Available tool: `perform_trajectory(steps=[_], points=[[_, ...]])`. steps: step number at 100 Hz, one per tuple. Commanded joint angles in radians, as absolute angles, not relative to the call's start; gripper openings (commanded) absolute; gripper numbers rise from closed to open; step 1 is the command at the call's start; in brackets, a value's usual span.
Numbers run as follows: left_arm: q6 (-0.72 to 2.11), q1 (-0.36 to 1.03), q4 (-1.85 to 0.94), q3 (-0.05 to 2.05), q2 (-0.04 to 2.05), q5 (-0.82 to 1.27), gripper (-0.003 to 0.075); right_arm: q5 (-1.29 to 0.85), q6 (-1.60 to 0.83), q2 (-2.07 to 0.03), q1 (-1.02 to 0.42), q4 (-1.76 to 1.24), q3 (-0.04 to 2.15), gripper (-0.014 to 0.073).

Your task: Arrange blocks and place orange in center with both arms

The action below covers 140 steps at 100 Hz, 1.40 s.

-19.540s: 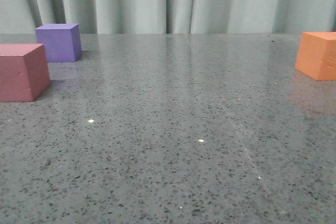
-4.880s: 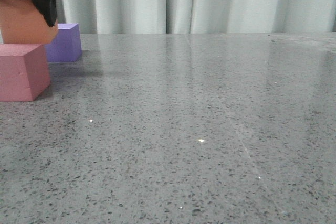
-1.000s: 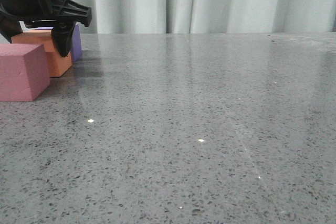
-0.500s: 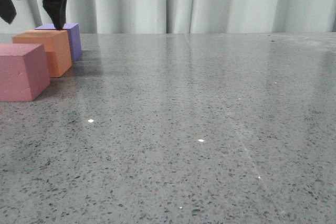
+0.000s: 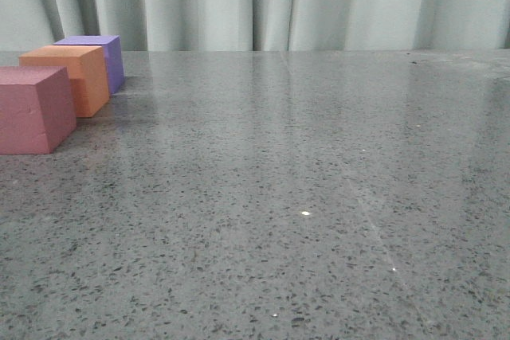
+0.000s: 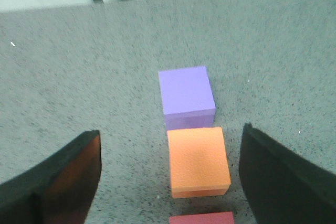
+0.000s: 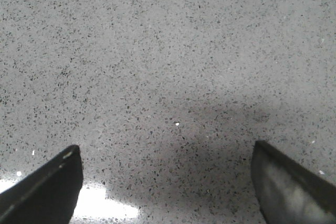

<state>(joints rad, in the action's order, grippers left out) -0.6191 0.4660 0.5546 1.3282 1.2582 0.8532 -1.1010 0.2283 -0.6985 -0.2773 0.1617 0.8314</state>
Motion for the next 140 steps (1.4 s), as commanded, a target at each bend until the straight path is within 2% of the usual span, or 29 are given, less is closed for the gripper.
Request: perform_trajectory(steps=[1, 34, 52, 95, 140], points=[[-0.594, 0.46, 0.577, 1.357, 1.177, 0.839, 0.0526, -1.055, 0.223, -0.697, -0.273, 0.177, 0.855, 0.0634], [-0.573, 0.354, 0.535, 1.212, 0.993, 0.851, 0.05, -1.055, 0.223, -0.697, -0.273, 0.177, 0.855, 0.0634], [-0.573, 0.354, 0.52, 1.089, 0.88, 0.851, 0.0461, -1.055, 0.223, -0.697, -0.273, 0.177, 0.855, 0.0634], [-0.583, 0.354, 0.483, 0.813, 0.598, 0.902, 0.0461, -1.073, 0.223, -0.697, -0.273, 0.147, 0.855, 0.0634], [-0.583, 0.354, 0.45, 0.698, 0.503, 1.0, 0.0461, -1.143, 0.223, -0.697, -0.273, 0.124, 0.855, 0.0634]])
